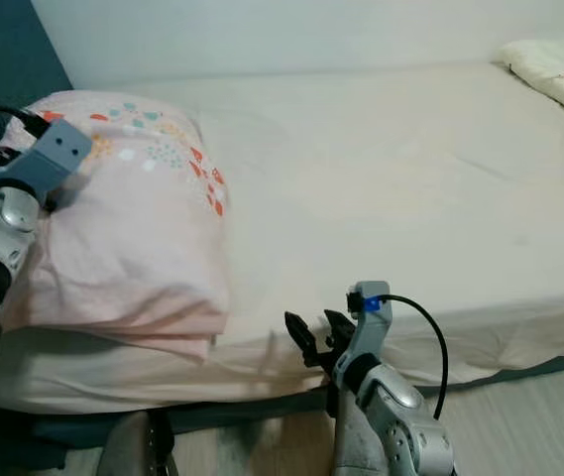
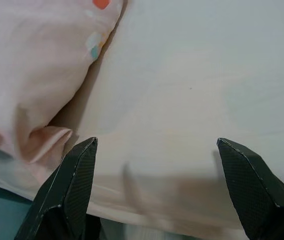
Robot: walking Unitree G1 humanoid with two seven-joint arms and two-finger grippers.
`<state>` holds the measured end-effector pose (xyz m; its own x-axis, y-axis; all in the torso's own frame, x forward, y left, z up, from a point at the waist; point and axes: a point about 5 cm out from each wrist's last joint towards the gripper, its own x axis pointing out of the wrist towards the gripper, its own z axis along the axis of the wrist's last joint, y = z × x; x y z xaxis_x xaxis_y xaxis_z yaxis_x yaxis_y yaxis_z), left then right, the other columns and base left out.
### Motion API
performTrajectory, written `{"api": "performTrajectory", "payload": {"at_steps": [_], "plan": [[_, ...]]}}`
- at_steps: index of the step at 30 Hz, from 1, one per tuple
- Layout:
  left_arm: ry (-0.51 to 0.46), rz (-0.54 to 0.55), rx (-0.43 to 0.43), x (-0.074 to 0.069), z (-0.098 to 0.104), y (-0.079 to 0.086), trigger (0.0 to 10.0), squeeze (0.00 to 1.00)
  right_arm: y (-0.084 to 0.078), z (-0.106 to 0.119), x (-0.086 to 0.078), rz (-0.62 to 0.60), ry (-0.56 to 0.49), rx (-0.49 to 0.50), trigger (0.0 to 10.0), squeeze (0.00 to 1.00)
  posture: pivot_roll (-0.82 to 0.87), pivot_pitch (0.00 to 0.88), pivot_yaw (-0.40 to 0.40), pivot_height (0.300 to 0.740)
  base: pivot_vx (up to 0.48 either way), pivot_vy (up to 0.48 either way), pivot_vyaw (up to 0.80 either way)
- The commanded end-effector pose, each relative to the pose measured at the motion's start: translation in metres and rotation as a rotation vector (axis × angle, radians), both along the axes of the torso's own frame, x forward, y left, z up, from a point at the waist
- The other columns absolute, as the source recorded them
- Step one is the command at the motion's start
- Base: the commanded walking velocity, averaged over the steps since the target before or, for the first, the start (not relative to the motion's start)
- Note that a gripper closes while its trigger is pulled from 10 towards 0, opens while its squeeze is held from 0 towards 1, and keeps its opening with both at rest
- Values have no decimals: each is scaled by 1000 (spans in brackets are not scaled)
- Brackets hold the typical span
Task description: Clean up the room
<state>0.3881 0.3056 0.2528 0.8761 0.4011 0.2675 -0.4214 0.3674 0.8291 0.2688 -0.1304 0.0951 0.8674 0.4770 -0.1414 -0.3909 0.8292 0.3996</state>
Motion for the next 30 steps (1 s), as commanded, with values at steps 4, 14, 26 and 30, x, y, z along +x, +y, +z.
{"api": "performTrajectory", "payload": {"at_steps": [4, 14, 26, 30], "plan": [[-14, 111, 124, -12, 9, 25, 0, 0, 2, -1, -4, 1, 14, 11, 10000, 0, -115, 201, 15, 469, 0, 0, 0], [29, 156, 122, -18, 1, 36, 0, 0, 4, -2, -3, 9, 18, 10, 10000, 0, -110, 196, 15, 469, 0, 0, 0], [153, 219, 10, -31, -49, 43, 10000, 267, 8, -1, -3, 31, 15, 15, 10000, 0, -119, 180, 10, 469, 0, 0, 0], [151, 195, 10, -30, -55, 39, 10000, 271, 7, 0, 0, 30, 10, 13, 10000, 0, -119, 175, 8, 469, 0, 0, 0]]}}
